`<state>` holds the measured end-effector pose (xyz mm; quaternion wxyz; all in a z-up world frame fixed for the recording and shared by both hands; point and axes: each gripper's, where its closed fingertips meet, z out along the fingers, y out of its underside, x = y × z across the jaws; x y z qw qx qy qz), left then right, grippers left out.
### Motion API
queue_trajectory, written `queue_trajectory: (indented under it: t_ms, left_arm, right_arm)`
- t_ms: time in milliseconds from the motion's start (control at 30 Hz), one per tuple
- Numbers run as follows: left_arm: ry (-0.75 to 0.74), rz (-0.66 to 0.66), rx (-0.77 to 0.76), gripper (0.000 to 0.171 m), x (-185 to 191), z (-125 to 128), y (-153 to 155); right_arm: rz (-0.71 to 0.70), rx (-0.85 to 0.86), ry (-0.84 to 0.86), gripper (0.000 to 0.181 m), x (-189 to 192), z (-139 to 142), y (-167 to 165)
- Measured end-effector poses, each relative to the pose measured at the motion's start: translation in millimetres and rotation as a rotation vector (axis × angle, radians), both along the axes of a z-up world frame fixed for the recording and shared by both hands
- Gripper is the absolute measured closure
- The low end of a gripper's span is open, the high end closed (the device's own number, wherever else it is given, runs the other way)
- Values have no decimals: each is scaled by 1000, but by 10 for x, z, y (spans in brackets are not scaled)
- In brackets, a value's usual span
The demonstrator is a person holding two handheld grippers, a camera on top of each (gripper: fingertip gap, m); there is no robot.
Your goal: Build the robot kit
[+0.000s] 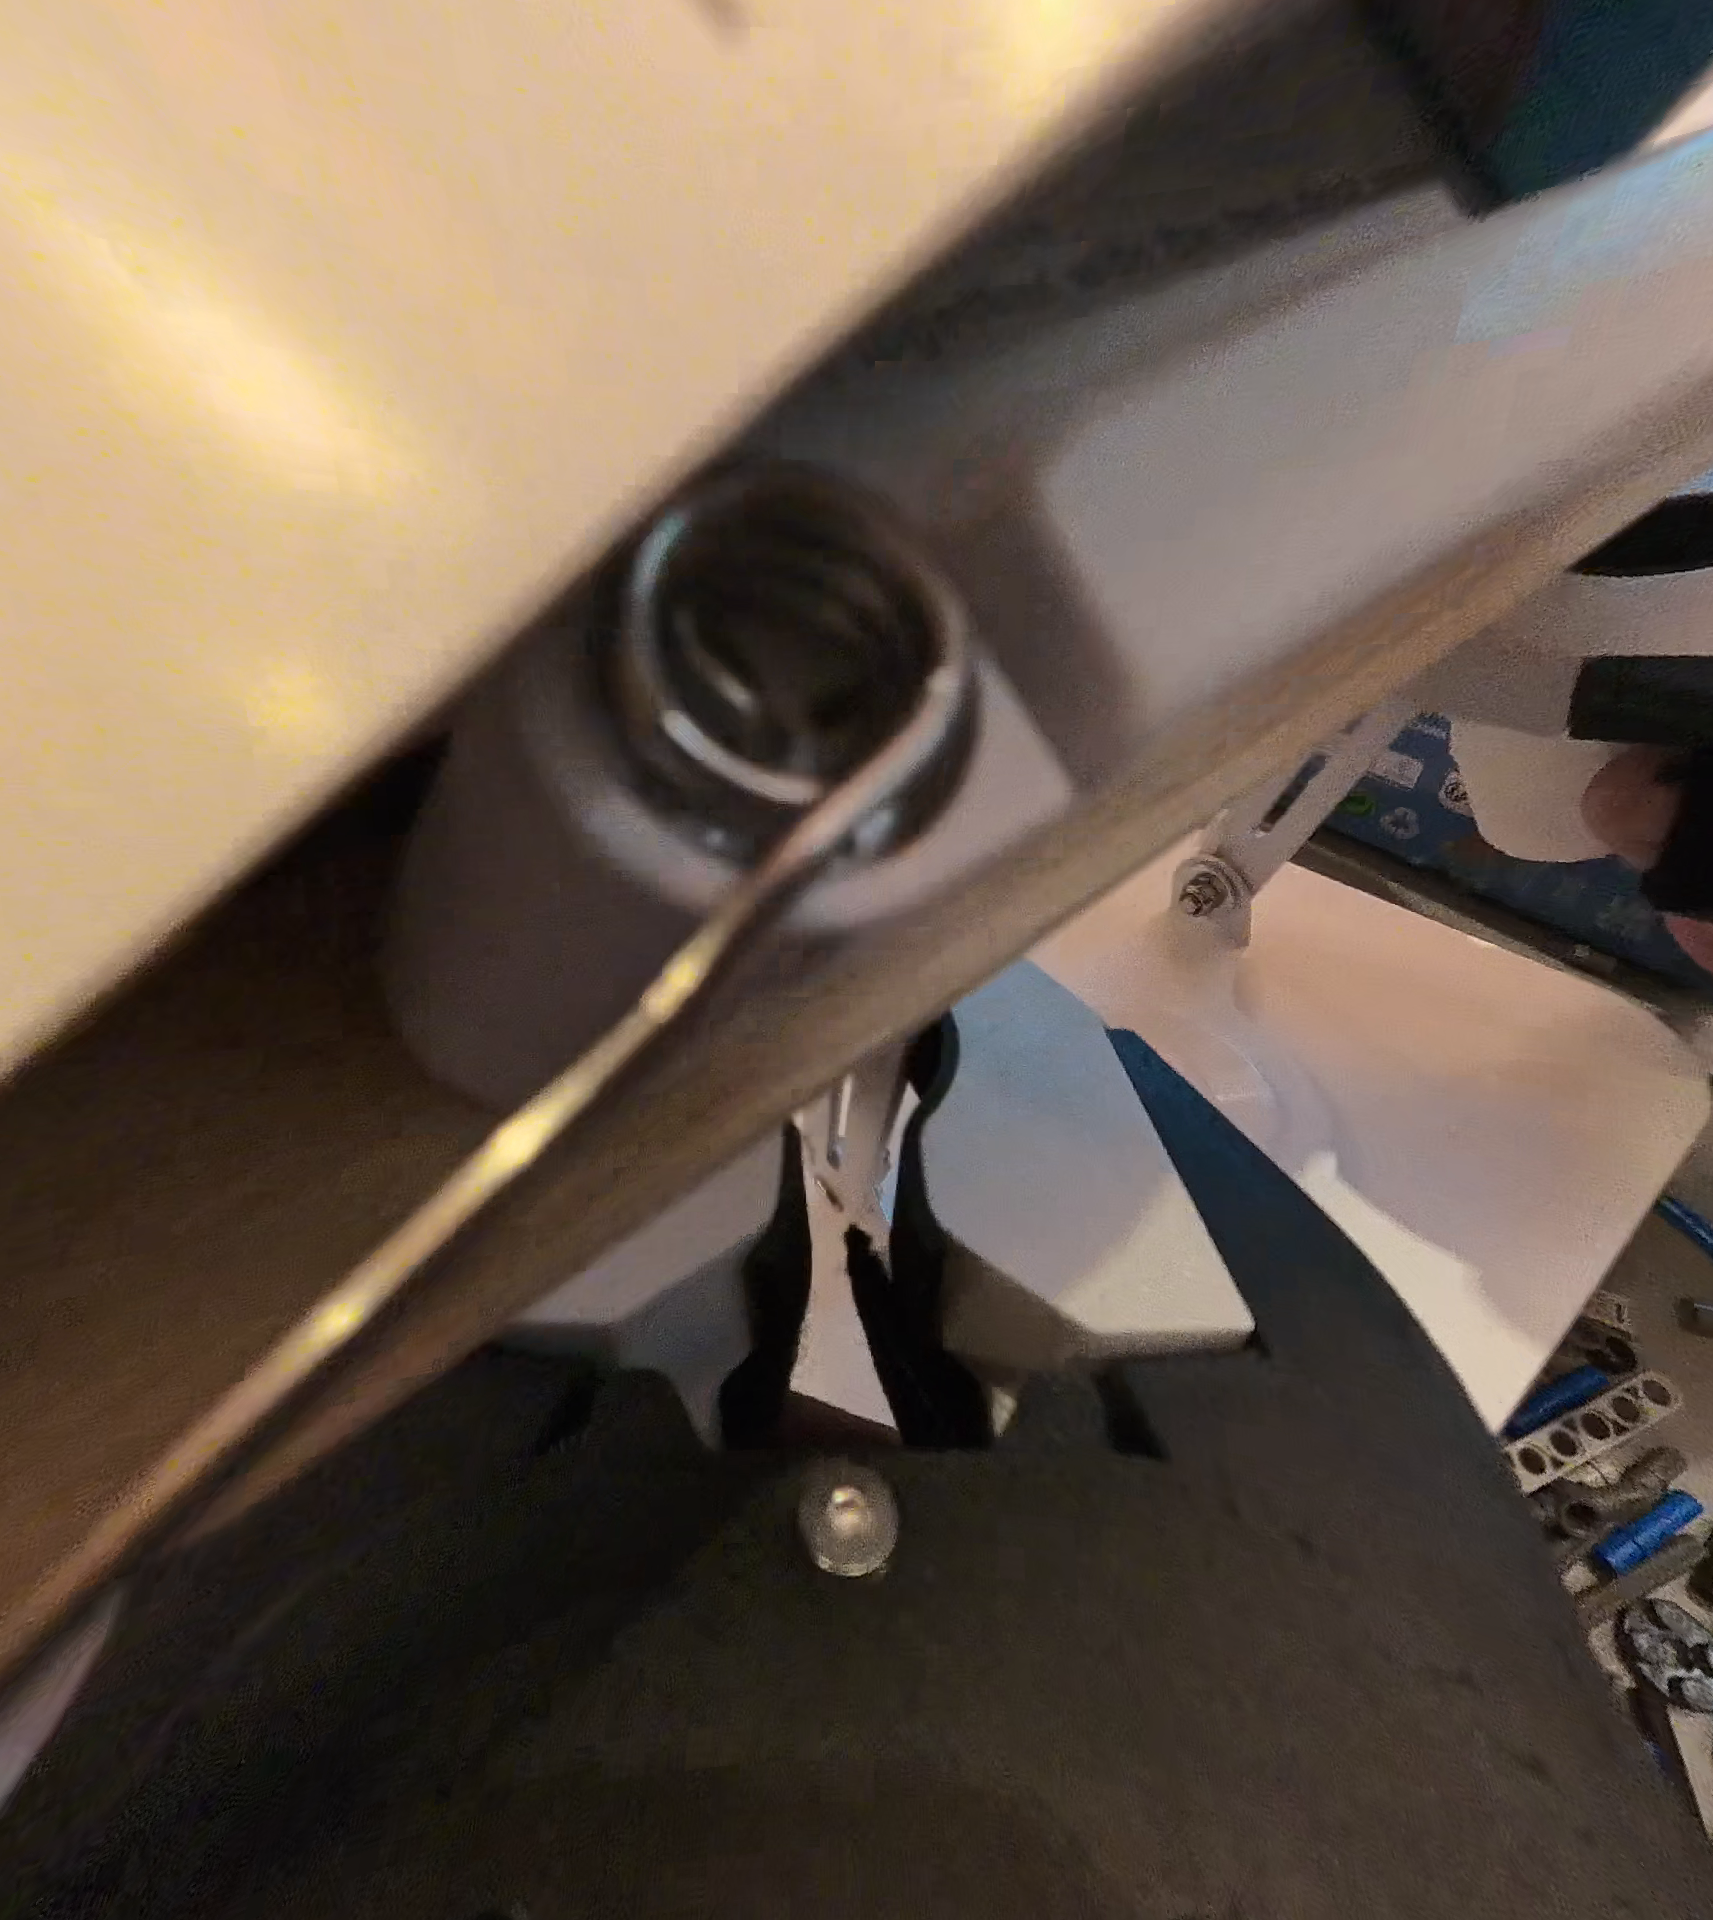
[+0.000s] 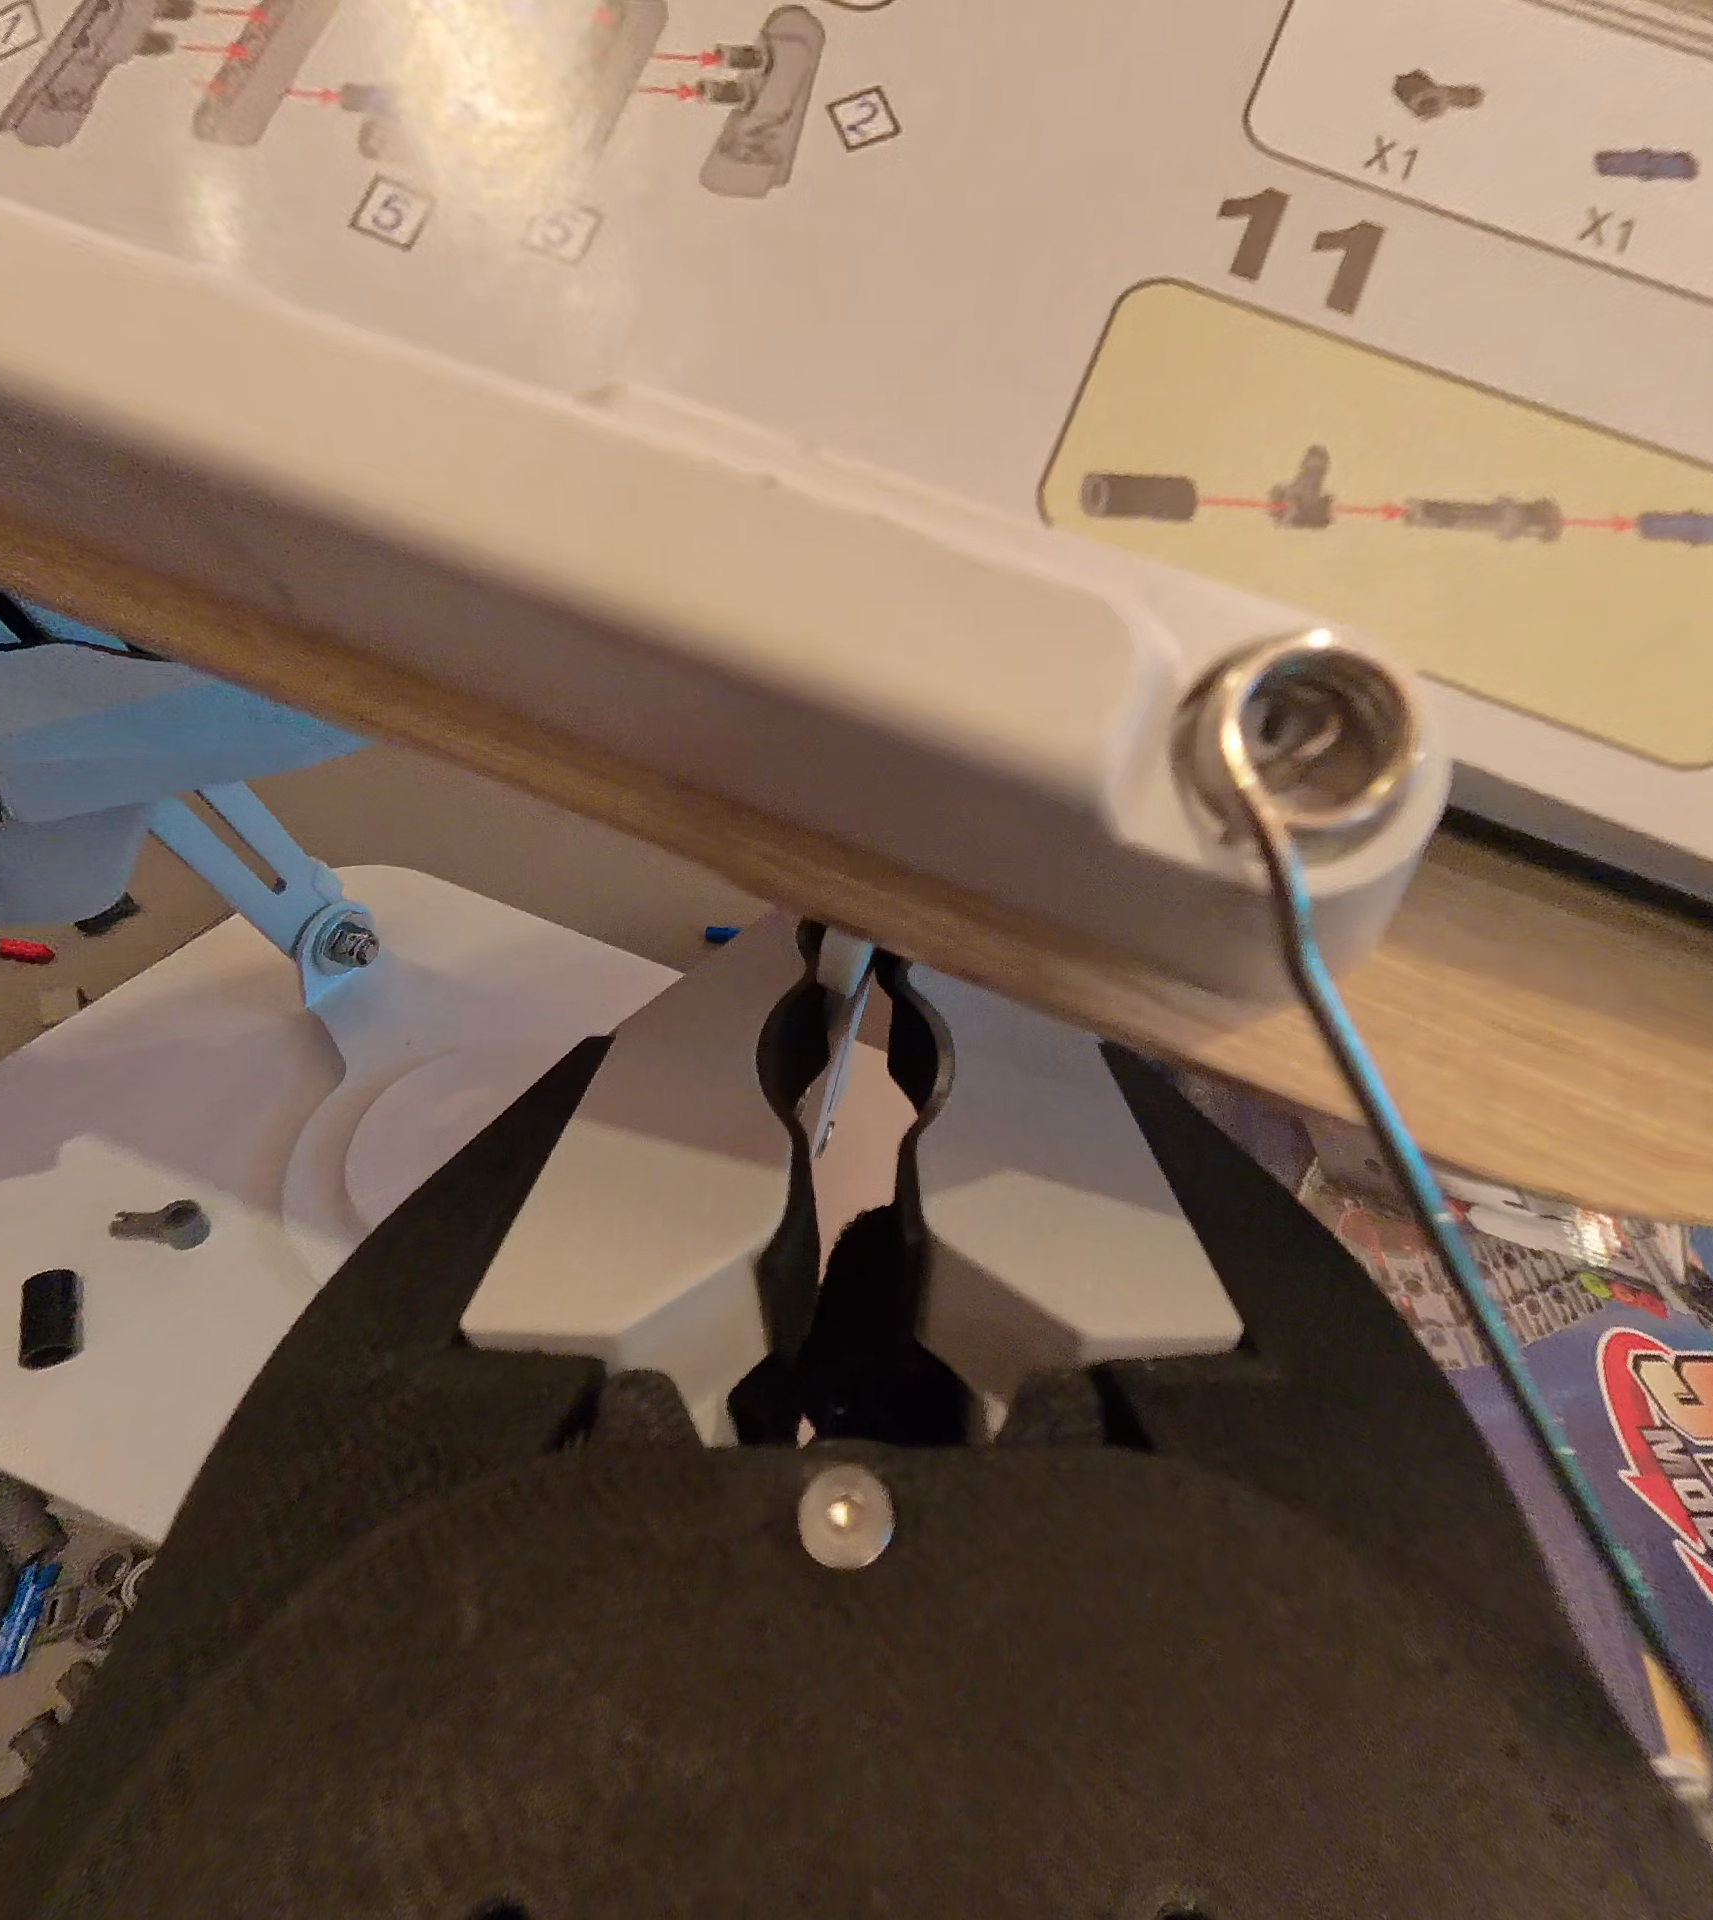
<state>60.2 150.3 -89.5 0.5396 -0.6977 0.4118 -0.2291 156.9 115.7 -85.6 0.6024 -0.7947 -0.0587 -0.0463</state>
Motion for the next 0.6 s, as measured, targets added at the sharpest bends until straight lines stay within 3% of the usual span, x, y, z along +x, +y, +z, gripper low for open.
queue_trajectory:
  t_ms: [300, 600]
  left_arm:
    - [-39, -1, 14, 171, -22, 9, 14]
    - [-114, 0, 80, 170, -32, 210, -11]
  right_arm:
    - [19, 24, -17, 179, -44, 15, -8]
    - [43, 79, 1, 178, -93, 121, -64]
